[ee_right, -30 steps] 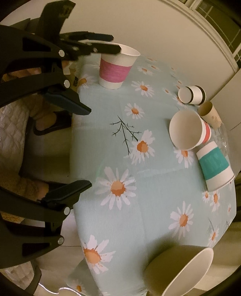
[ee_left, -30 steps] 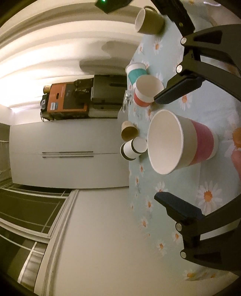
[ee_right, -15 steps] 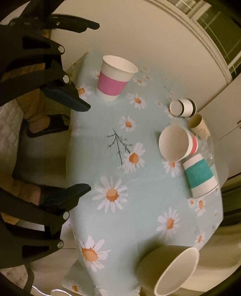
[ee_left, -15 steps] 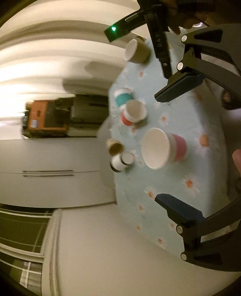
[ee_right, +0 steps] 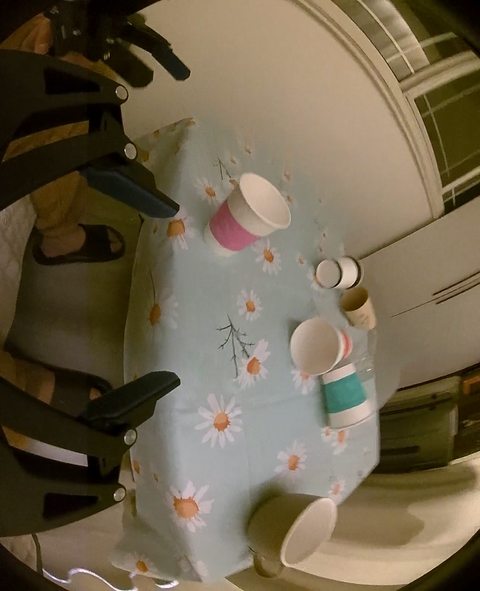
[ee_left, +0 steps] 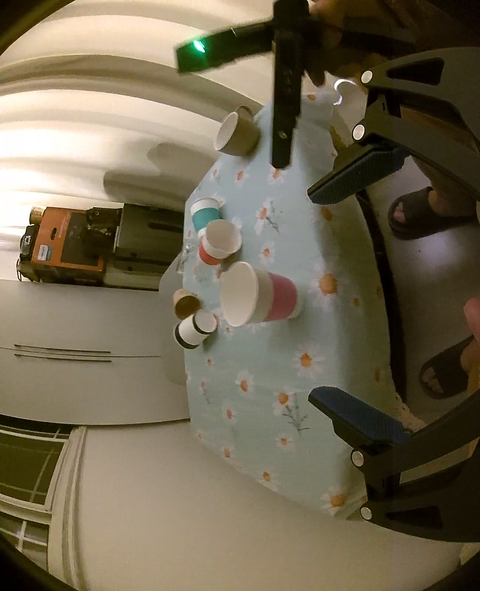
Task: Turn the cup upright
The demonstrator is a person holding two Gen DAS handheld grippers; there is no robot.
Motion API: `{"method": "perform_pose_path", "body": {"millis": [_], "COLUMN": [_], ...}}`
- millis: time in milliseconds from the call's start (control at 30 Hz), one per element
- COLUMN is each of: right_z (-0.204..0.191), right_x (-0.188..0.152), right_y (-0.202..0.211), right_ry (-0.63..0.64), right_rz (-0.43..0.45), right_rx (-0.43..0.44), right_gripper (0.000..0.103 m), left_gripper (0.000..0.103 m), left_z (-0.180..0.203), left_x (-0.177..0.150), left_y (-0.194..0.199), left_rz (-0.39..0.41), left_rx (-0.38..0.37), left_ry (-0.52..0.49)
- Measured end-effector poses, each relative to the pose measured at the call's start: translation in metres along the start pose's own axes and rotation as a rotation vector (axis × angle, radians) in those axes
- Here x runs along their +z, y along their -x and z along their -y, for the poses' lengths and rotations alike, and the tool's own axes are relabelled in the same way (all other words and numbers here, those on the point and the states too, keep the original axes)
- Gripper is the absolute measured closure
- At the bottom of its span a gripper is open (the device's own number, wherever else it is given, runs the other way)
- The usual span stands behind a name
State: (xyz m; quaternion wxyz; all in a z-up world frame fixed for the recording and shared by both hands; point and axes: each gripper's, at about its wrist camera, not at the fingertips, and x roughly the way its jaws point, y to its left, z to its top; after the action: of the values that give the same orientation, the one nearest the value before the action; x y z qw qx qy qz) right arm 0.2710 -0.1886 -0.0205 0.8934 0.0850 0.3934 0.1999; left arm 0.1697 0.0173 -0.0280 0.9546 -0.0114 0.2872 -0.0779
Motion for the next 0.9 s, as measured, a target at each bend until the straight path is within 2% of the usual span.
{"method": "perform_pose_path", "body": {"millis": [100,300,367,500,700,900], "right_z": [-0.019,-0.039,-0.045,-0.053,-0.049,-0.050], "right_x": [-0.010,-0.036,-0.044,-0.062,-0.080,-0.097], "right_y": [0.016,0.039,0.045,0.065,0.091,0.107], "right_ry": [0.081,0.133,0.157,0.204,0.179,0.189], "right_rz": [0.074,0.138,0.153,0.208,0.255,0.286], "right_rx": [-0.058,-0.083,-0.098,-0.131,-0.133,-0.149], "right_gripper": [0.019,0.019,0.016,0.013,0.013,0.013], "left_gripper": [0.006,0.006,0.006,0.006,0.006,0.006], "left_z": [-0.006,-0.011,-0.011,-0.003,0.008,0.016], "left_x": [-0.012,-0.014,-0.018,-0.024,-0.039,-0.053], "left_y": [-0.003,0.013,0.017,0.029,0.052,0.075], "left_rz": [-0.024,0.024,0.025,0.058,0.094,0.126], "left_rx": [-0.002,0.018,0.032,0.044,0.066,0.050], "left_ry": [0.018,0.028,0.034,-0.006,-0.051,-0.063]}}
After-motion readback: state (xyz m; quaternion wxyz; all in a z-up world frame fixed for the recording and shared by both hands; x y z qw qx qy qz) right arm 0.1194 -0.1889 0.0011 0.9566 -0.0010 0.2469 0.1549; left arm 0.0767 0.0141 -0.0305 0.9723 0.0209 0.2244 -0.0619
